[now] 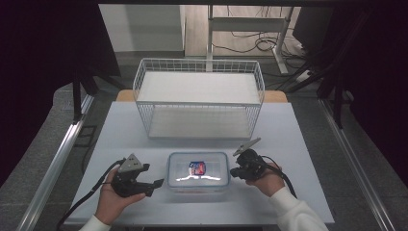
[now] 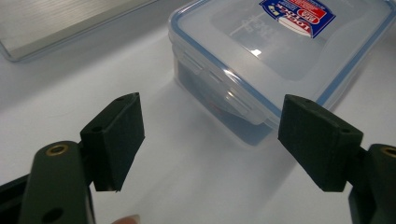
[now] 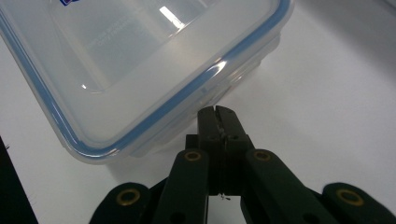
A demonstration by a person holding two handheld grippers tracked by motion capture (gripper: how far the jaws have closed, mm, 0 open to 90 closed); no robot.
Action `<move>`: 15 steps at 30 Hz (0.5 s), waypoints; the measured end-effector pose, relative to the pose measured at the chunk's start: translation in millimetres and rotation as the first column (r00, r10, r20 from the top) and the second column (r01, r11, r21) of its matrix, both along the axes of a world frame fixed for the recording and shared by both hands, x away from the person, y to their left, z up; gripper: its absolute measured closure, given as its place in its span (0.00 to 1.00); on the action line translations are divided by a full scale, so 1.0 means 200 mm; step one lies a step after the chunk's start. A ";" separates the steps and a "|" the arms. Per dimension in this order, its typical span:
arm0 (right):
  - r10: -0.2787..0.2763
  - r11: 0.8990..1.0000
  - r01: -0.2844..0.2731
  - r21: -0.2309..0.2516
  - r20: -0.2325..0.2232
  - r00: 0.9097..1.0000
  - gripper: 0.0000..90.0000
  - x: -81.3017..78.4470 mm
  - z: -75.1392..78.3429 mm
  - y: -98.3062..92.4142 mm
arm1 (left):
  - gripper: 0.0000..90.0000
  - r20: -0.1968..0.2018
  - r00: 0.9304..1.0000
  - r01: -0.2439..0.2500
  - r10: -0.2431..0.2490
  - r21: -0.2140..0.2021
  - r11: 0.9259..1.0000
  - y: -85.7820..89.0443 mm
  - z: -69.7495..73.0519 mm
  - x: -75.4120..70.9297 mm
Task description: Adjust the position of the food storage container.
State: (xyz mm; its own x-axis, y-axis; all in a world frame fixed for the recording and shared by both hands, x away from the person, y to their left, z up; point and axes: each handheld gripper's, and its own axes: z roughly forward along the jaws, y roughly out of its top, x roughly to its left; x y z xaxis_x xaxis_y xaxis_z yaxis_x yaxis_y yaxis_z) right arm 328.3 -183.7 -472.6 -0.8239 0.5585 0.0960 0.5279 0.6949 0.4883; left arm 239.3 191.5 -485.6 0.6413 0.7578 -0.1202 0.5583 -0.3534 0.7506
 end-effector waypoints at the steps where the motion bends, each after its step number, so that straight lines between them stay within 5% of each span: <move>1: -0.004 1.000 0.004 0.014 0.004 1.000 0.99 0.00 0.00 -0.01 | 0.25 0.003 1.000 -0.002 0.002 0.007 1.000 0.00 0.00 0.00; 8: -0.082 0.992 0.070 0.110 0.113 0.990 0.99 -0.07 0.08 -0.18 | 0.25 -0.008 1.000 -0.020 0.020 -0.015 1.000 0.03 -0.02 0.01; 11: -0.134 0.974 0.105 0.201 0.137 0.981 0.97 -0.12 0.09 -0.25 | 0.25 -0.015 0.999 -0.031 0.030 -0.023 0.999 0.05 -0.02 0.01; 14: -0.196 0.940 0.146 0.310 0.137 0.971 0.82 -0.17 0.07 -0.31 | 0.25 -0.017 0.999 -0.051 0.051 -0.016 0.999 0.07 -0.04 0.01; 15: -0.196 0.940 0.146 0.310 0.137 0.971 0.82 -0.17 0.07 -0.31 | 0.25 -0.017 0.999 -0.051 0.051 -0.016 0.999 0.07 -0.04 0.01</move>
State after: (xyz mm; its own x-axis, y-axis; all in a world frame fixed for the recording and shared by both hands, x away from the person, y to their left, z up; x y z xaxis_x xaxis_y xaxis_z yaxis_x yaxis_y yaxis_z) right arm 293.7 -244.8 -458.4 -0.7368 0.6592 0.1505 0.5217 0.4125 0.7468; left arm 240.9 205.1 -493.9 0.5996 0.7873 -0.1433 0.5877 -0.3117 0.7466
